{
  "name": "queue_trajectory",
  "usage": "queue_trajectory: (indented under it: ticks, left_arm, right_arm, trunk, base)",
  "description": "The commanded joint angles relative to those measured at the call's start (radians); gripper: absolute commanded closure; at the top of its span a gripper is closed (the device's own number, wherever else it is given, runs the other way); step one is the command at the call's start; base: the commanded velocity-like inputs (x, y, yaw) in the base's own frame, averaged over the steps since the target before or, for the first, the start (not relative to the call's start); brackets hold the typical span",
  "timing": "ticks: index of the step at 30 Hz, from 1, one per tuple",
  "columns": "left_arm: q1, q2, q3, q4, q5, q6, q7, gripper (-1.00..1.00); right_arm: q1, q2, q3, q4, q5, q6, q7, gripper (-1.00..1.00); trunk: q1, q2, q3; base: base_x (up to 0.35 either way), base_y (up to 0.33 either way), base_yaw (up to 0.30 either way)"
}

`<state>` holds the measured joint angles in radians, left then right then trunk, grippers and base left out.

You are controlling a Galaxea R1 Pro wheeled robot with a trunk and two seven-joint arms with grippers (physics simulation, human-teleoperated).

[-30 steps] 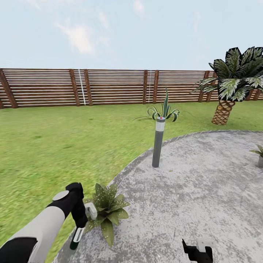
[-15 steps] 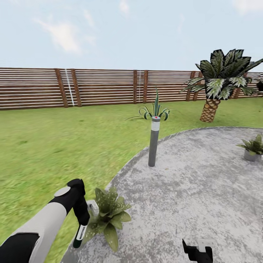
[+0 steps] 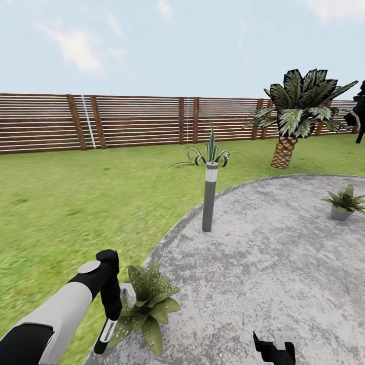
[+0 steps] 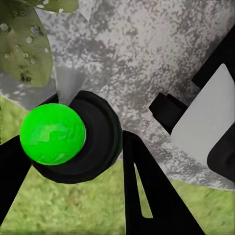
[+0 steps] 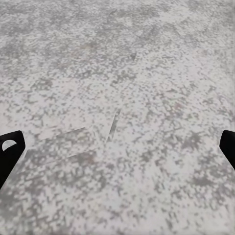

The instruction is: Pick up the pesticide atomizer in the garden and spray insectifuge to fully cover both potted plants in the garden.

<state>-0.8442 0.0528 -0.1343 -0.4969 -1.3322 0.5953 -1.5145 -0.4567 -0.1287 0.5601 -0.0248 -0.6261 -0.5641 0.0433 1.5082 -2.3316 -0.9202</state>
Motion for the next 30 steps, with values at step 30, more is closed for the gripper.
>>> queue_trajectory:
  ticks: [30]
  left_arm:
    - [-0.019, 0.021, -0.006, -0.011, 0.007, 0.012, 0.011, 1.0]
  right_arm:
    - [0.0, -0.004, 0.006, 0.001, -0.01, -0.004, 0.004, -1.0]
  trunk:
    - [0.0, 0.0, -0.001]
  base:
    - [0.0, 0.0, 0.0]
